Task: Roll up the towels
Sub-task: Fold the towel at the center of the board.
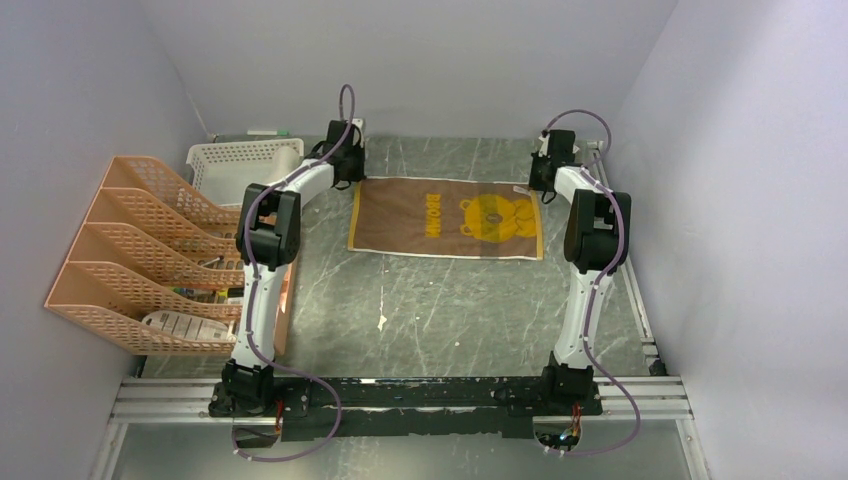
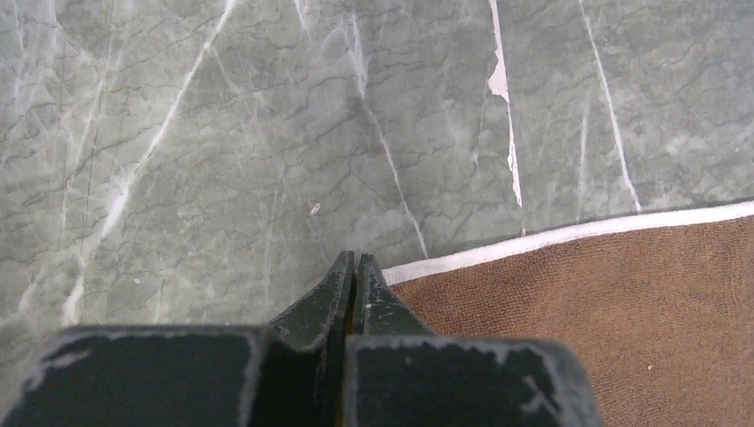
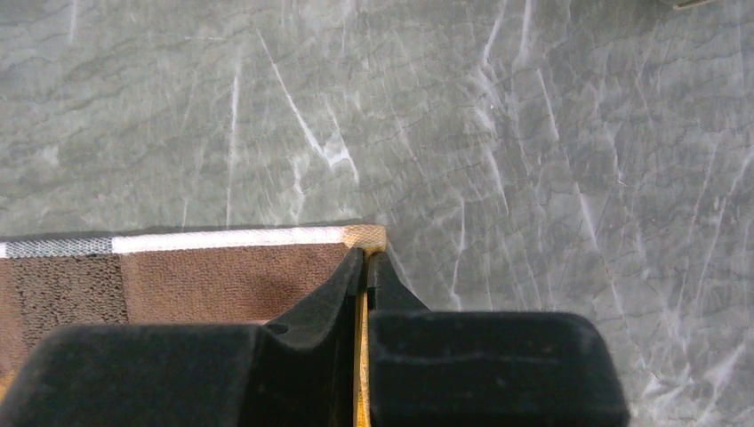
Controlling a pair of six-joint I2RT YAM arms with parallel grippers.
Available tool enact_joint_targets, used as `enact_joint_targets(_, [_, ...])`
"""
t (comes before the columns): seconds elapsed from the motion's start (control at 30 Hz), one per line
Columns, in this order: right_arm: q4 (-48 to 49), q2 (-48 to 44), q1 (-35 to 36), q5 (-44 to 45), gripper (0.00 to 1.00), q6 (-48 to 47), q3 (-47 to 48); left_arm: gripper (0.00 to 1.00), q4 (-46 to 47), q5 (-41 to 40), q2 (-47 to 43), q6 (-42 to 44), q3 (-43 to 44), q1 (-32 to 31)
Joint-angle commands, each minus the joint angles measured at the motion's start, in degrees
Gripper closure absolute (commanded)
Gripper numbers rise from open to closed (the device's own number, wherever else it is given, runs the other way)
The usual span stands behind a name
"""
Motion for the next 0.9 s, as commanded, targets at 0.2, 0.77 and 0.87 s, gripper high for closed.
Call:
enact_joint_targets(0.2, [1.71,0.44,0.14,-0.73,1.0,0.49,6.84,0.93,0.7,8.6,2.75,1.55,10.36,3.1])
enact_joint_targets(0.77, [8.24,-14.61,0.32,1.67,1.0,-0.99,-11.88,0.93,19.64,16.71,-10.73,3.82,-14.36,3.73])
enact_joint_targets(0.87, [10.66,-21.35,0.32,2.38,1.0,-0.57,-19.48,0.93,24.57,16.53,-15.85,3.03,-23.25,3.7])
